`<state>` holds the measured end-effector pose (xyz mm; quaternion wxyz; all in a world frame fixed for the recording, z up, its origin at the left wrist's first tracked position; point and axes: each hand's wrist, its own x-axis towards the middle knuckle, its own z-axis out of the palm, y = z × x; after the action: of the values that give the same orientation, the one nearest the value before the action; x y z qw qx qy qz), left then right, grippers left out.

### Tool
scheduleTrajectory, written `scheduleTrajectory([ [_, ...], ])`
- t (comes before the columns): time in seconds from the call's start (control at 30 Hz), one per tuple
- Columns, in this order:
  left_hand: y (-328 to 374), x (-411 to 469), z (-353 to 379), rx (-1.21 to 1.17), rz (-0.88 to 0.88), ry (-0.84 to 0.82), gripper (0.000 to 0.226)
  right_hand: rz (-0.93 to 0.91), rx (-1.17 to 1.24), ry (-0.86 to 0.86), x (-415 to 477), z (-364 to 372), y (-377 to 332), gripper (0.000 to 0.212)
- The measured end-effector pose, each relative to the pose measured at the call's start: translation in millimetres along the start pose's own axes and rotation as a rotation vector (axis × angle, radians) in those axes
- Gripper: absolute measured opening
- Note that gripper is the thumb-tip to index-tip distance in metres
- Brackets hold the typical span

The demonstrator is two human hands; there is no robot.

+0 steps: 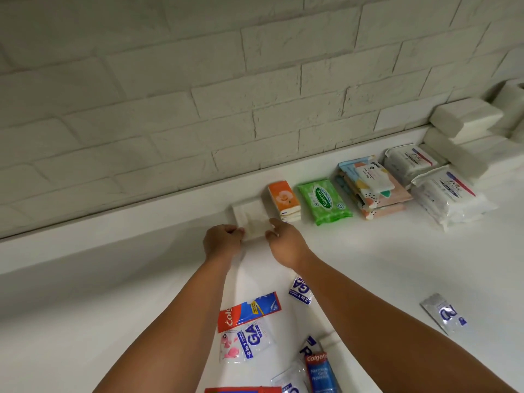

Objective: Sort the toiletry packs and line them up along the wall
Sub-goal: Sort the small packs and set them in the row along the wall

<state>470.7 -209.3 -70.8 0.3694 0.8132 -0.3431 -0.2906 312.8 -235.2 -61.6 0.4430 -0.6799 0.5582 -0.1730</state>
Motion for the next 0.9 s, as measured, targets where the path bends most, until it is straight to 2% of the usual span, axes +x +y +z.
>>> scheduleTrajectory([
  [0.17, 7, -29, -7, 0.073, 0.093, 0.042, 0.029, -0.039, 0.008, -0.012, -19, -14, 5, 0.049],
  [0.43, 19, -132, 3, -0.073, 0.292, -0.001, 0.012, -0.165, -0.015, -0.07, -90, -67, 35, 0.033],
  [0.67, 12, -226, 34, 0.094, 0.402, -0.116, 0.014, -0.319, -0.272, -0.061, -162, -93, 86, 0.033],
  [0.77, -3, -253, 51, 0.217, 0.38, -0.2, 0.023, -0.364, -0.447, -0.076, -185, -96, 113, 0.041],
  [0.9, -26, -275, 67, 0.46, 0.4, -0.221, 0.054, -0.374, -0.661, -0.126, -203, -103, 141, 0.057],
])
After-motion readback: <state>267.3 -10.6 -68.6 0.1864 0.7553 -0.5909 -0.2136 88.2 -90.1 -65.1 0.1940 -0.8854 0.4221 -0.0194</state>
